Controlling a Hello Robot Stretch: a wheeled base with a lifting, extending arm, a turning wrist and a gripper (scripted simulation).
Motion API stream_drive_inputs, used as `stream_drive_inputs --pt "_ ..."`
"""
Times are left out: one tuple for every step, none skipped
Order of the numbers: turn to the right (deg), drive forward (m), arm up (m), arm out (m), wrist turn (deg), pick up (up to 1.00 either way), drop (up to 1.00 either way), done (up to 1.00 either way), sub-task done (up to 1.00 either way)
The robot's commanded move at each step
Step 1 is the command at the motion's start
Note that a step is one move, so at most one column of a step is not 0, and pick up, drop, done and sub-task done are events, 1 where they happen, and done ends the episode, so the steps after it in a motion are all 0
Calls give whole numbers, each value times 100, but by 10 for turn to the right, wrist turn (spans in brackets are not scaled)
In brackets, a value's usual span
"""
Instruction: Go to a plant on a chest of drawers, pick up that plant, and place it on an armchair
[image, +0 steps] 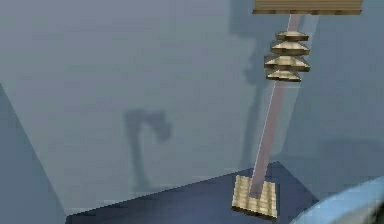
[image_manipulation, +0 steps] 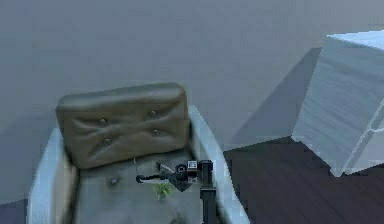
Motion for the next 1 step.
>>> stream_drive_inputs --pt "0 0 10 0 0 0 0 0 0"
